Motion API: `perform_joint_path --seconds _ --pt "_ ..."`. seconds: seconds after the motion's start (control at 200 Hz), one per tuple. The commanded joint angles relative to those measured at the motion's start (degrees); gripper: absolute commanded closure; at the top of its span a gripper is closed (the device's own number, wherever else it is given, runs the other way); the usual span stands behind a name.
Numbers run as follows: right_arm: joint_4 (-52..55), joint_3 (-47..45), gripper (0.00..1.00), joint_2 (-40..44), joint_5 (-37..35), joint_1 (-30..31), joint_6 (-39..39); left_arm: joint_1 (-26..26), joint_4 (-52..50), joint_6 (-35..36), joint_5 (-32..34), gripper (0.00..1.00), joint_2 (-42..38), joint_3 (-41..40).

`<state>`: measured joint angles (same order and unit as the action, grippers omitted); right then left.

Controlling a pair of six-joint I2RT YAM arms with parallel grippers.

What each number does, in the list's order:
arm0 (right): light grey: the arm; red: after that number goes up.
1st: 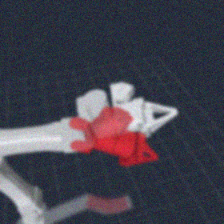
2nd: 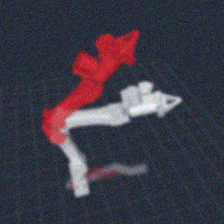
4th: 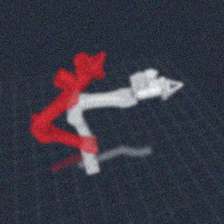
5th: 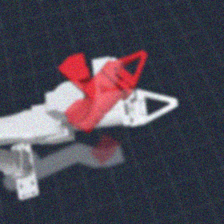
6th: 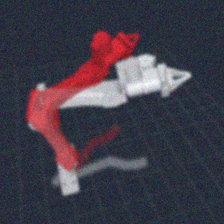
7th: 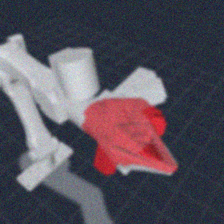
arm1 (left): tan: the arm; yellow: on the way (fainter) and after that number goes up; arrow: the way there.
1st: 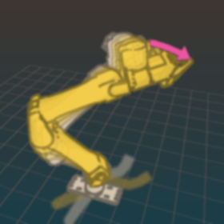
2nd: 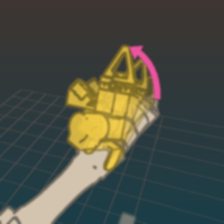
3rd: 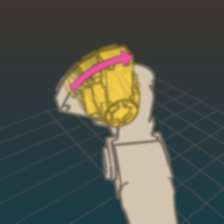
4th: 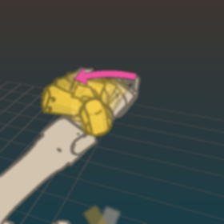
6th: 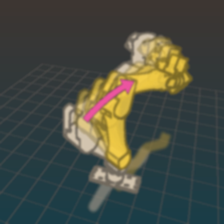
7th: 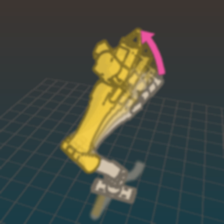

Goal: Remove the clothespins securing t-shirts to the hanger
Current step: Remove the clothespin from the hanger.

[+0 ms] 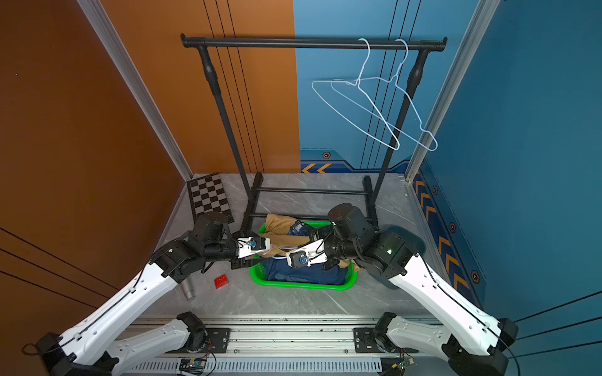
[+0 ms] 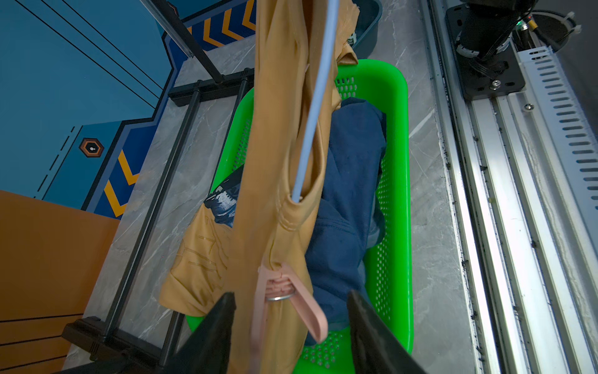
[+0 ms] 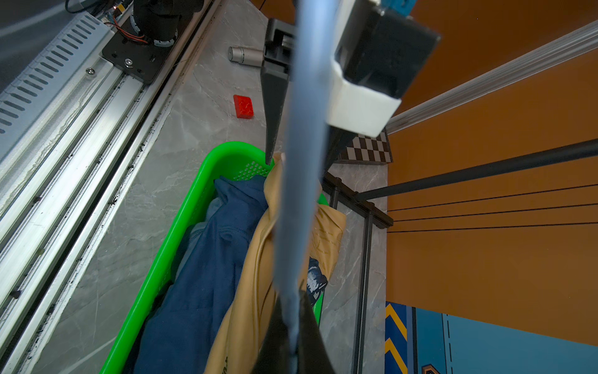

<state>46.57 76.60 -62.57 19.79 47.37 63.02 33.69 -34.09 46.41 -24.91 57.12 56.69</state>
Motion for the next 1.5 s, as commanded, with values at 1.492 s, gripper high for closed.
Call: perform_joint_path --seconds 1.492 --pt "1.51 7.61 1.0 -3.73 -0.41 -2.29 -1.89 -3.93 1.01 -3.05 2.78 0.77 -10.32 0.87"
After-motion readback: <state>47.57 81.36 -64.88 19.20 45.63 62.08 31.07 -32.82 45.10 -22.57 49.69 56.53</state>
